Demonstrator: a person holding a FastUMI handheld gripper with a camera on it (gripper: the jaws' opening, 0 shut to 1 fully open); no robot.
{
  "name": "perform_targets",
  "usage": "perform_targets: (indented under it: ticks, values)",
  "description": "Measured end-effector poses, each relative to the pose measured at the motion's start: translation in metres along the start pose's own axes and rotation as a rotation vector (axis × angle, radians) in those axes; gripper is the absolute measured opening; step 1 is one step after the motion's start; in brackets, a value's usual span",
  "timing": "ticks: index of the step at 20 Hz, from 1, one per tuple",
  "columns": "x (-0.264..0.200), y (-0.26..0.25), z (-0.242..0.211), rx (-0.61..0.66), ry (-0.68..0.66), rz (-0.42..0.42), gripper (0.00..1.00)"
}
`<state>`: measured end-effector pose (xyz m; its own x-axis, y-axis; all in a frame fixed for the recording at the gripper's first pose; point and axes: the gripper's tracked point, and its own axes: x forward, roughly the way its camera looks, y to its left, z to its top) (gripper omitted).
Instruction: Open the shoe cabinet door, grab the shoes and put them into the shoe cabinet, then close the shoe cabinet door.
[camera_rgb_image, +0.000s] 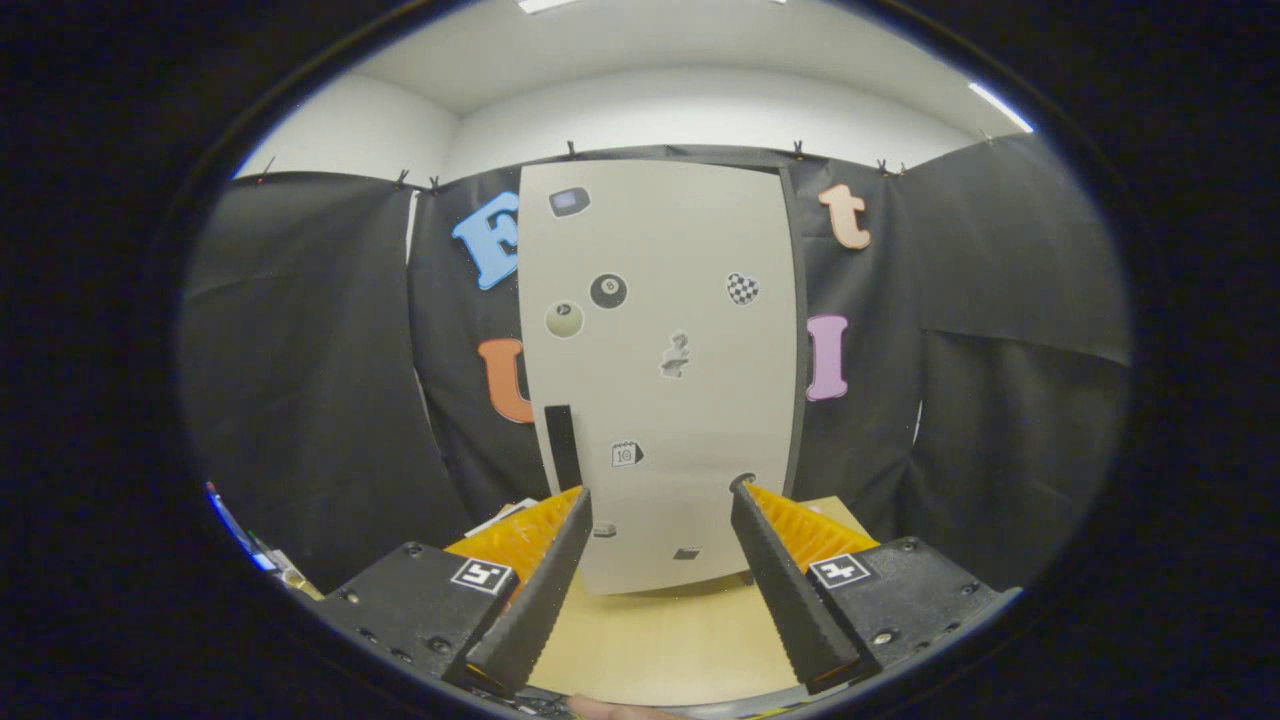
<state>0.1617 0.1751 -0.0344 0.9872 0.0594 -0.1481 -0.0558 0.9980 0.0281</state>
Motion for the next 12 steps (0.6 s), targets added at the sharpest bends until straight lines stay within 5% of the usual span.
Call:
perform_targets:
  ticks: [12]
  values:
    - [-0.015, 0.003, 0.008, -0.035, -0.016, -0.008, 0.93]
